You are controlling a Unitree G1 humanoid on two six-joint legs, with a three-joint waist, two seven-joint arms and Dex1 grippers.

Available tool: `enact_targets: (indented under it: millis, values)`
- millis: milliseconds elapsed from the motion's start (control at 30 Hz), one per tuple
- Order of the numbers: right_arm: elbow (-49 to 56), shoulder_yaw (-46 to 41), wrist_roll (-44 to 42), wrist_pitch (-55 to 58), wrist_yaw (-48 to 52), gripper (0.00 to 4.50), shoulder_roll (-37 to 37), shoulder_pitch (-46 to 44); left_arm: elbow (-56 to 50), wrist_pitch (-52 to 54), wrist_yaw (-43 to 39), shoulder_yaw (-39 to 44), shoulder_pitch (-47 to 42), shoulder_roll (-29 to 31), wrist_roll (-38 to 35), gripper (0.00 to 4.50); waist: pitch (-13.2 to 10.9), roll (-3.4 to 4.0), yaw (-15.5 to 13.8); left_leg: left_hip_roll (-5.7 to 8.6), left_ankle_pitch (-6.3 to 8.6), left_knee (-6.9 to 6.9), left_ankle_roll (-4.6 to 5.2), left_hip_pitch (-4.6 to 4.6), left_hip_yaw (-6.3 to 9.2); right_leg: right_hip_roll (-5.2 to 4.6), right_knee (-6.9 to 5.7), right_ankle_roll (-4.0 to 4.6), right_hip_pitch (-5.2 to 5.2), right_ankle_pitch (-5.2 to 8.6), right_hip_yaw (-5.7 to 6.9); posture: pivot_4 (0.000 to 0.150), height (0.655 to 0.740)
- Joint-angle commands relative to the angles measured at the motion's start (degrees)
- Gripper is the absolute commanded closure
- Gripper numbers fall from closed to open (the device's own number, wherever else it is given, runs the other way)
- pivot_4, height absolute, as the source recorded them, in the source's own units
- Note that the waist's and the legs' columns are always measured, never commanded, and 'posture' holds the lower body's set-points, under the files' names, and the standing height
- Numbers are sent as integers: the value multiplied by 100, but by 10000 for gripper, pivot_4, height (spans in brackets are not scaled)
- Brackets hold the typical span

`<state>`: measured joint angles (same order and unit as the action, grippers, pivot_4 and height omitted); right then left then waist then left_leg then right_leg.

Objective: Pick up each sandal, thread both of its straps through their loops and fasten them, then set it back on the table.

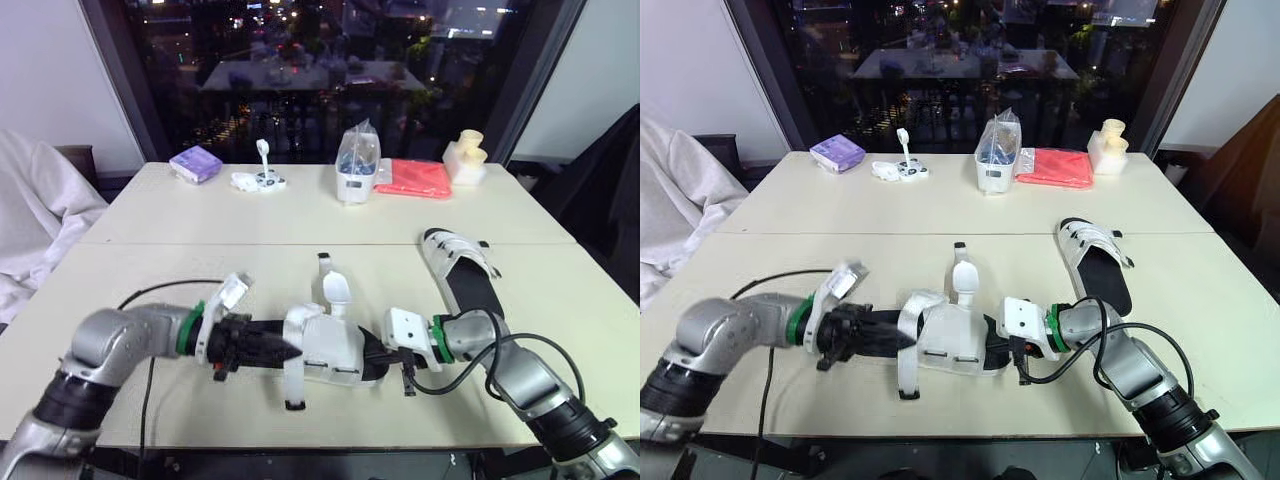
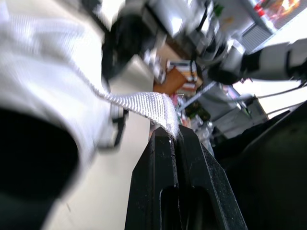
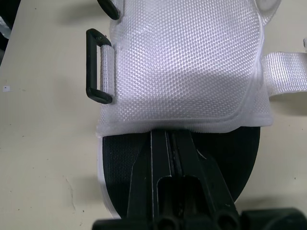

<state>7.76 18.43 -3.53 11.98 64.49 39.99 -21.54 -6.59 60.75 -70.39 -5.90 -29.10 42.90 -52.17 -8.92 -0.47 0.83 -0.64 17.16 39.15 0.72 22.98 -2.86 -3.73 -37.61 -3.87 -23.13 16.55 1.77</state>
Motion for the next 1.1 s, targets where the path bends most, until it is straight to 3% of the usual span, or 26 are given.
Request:
enact_targets:
  millis: [33,367,1100]
  values:
    - [-91,72,155,62,-34,45000,22,-1,757,-318,35,9,-607,-358,352,44743,-1,-2,-14,0,0,0,0,0,0,1,0,0,1,0,1,1500,7400]
    - [-98,84,177,62,-41,45000,43,-40,2356,-1092,-458,-531,-1666,-1202,1409,44743,0,-1,-11,3,-2,0,1,5,-2,9,1,-17,-4,-10,2,1500,7400]
    - [-12,70,185,118,-71,45000,78,7,2651,-897,-1355,-538,-1961,-1176,1752,44743,-1,-2,-15,3,-2,1,2,7,-1,11,0,-18,-3,-10,2,1500,7400]
